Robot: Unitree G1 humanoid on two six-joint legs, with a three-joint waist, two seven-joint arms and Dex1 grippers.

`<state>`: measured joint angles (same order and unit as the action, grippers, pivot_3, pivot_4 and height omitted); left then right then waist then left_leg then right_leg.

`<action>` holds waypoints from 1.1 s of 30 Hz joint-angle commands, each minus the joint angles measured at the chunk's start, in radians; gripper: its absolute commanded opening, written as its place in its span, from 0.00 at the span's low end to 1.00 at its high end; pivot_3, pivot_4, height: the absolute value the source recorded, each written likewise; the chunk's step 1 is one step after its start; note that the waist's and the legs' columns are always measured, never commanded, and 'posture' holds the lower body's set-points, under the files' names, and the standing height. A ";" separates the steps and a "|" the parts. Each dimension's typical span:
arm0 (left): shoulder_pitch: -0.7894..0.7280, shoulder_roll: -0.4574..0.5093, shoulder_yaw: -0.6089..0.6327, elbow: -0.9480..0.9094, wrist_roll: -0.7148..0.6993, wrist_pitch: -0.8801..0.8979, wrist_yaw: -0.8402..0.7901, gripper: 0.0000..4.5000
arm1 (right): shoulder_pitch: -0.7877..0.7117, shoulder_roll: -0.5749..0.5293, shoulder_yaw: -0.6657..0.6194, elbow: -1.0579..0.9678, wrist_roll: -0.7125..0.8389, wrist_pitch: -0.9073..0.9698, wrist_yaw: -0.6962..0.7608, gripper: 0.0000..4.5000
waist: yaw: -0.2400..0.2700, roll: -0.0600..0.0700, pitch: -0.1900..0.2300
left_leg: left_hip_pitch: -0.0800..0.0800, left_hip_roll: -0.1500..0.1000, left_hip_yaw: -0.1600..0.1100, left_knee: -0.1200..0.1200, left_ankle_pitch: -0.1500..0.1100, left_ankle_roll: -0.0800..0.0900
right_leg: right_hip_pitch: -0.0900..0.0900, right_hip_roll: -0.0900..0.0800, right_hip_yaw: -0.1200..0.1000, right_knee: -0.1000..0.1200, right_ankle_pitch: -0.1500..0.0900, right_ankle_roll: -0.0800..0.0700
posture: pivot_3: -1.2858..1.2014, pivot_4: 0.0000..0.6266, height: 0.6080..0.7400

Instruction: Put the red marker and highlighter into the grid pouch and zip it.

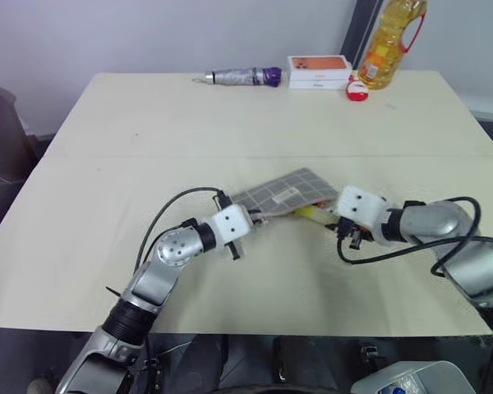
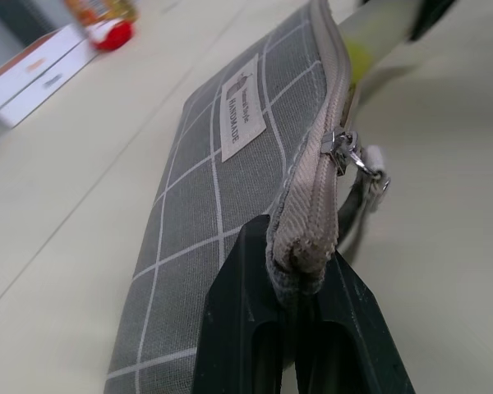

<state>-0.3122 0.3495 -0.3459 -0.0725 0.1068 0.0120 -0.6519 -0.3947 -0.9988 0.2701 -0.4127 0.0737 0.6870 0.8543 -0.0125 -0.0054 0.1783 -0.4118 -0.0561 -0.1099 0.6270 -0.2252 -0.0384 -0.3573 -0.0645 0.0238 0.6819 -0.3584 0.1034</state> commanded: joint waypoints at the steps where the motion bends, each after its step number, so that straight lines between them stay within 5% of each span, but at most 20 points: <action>1: 0.011 -0.006 -0.019 -0.059 -0.012 -0.015 -0.019 0.00 | -0.078 0.033 0.019 -0.016 -0.017 -0.027 0.034 0.19 | 0.000 0.000 0.000 | 0.000 0.000 0.000 0.000 0.000 0.000 | 0.000 0.000 0.000 0.000 0.000 0.000 | 0.52 0.24 1.00; 4: 0.020 -0.010 -0.017 -0.068 -0.012 -0.005 -0.017 0.00 | -0.104 0.057 0.001 -0.028 0.013 -0.003 0.063 0.19 | 0.001 0.000 0.000 | 0.000 0.000 0.000 0.000 0.000 0.000 | 0.000 0.000 0.000 0.000 0.000 0.000 | 0.52 0.24 1.00; 11: 0.034 -0.034 0.026 -0.086 -0.043 0.064 0.004 0.00 | -0.087 0.033 -0.139 -0.055 0.090 0.008 0.104 0.99 | 0.002 0.000 0.000 | 0.000 0.000 0.000 0.000 0.000 0.000 | 0.000 -0.001 0.000 0.000 0.000 0.000 | 0.52 0.24 1.00; 19: -0.056 -0.191 0.196 -0.092 -0.257 0.343 0.101 0.00 | -0.063 0.074 -0.417 -0.122 0.352 0.119 0.126 1.00 | 0.002 0.000 0.000 | 0.000 0.000 -0.001 0.001 0.000 0.000 | 0.001 0.000 0.000 0.000 0.000 0.000 | 0.52 0.24 1.00; 26: -0.150 -0.303 0.325 -0.111 -0.479 0.566 0.158 0.00 | -0.047 0.242 -0.269 -0.124 0.275 0.152 -0.111 1.00 | -0.002 -0.001 0.000 | 0.000 0.000 0.000 0.001 0.000 0.001 | 0.000 0.000 0.000 0.000 0.000 0.000 | 0.52 0.24 1.00; 33: -0.158 -0.302 0.333 -0.135 -0.539 0.637 0.183 0.00 | -0.102 0.430 -0.182 -0.070 0.232 0.195 -0.284 1.00 | 0.000 -0.001 0.000 | 0.000 0.000 -0.001 0.001 0.000 0.000 | 0.000 0.000 0.000 0.001 0.000 0.000 | 0.52 0.24 1.00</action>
<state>-0.4607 0.0443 -0.0160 -0.1544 -0.4064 0.6502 -0.4722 -0.4793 -0.5818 0.0796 -0.4679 0.3168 0.8879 0.5975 -0.0123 -0.0062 0.1786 -0.4123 -0.0563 -0.1104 0.6280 -0.2250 -0.0387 -0.3575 -0.0641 0.0237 0.6825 -0.3584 0.1035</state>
